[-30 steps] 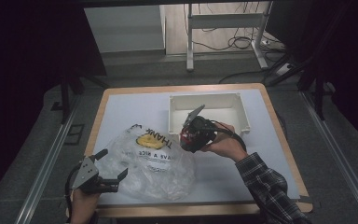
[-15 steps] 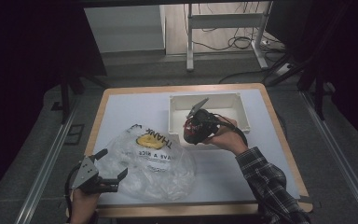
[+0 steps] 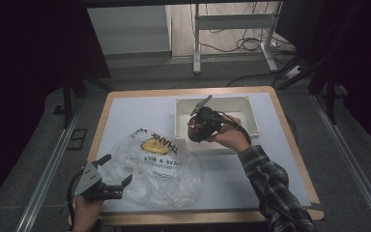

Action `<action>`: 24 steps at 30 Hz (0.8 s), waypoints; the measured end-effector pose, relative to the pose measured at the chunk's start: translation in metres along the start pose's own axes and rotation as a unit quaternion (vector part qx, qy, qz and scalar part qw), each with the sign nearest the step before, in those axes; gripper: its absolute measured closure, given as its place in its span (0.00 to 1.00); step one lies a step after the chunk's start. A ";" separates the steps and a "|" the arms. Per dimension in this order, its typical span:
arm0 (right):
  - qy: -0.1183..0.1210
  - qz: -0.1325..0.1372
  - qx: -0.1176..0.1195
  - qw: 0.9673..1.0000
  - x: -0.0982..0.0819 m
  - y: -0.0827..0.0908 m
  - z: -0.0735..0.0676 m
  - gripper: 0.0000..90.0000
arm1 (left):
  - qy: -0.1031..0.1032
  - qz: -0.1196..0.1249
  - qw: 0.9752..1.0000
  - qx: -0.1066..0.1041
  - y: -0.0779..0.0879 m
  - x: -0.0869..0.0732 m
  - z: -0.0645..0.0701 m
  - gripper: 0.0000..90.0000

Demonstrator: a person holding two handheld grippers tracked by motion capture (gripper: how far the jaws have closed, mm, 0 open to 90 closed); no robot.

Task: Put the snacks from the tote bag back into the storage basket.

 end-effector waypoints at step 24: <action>0.012 -0.001 0.005 1.000 0.008 -0.026 0.012 0.28 | -0.002 0.003 1.000 0.002 0.001 0.001 -0.001 0.01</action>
Point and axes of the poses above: each handheld gripper's, and its own axes: y roughly backward along the jaws, x roughly out of its top, z roughly to its right, the point moved 7 cm from there along -y, roughly forward along the jaws, and after that the axes turned 6 degrees about y, right-handed, at the moved point
